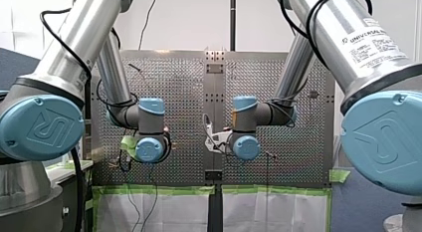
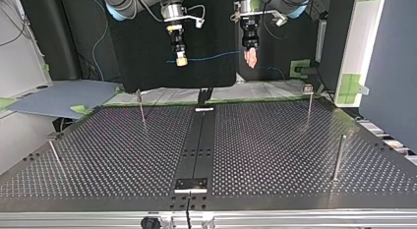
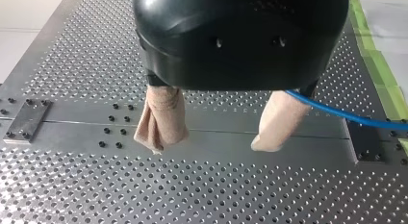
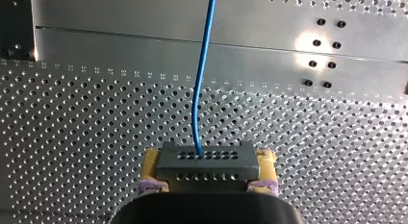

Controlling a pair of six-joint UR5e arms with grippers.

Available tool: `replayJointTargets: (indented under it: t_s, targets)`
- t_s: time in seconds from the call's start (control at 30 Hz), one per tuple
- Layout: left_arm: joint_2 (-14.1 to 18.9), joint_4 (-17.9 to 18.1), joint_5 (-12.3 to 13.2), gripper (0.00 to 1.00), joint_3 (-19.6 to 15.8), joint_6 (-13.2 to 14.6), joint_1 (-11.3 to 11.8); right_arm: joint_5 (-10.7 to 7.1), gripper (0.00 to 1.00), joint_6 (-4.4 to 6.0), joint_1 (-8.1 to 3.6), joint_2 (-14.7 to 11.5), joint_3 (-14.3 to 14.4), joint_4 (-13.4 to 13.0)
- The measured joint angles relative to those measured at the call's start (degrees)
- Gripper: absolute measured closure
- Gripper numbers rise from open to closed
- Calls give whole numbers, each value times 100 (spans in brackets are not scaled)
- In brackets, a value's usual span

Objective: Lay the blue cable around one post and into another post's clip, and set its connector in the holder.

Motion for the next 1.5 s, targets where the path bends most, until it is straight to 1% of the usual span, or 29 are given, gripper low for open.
replayJointTargets:
  t_s: [1.17,1.27,1.33,1.4,1.5]
  targets:
    - [0,-18,9,0,9,-18,26,9,100,0,0,0,-9,0]
    - [34,-51,43,0,-24,-52,5,8,100,3,3,-2,-6,3]
    - [90,-108,99,0,-80,-108,-10,5,100,38,38,-37,22,37]
    - [180,-198,189,0,-171,-198,-20,2,100,93,109,-104,48,109]
    - [331,-350,340,0,-282,-349,-24,1,100,133,194,-160,64,242]
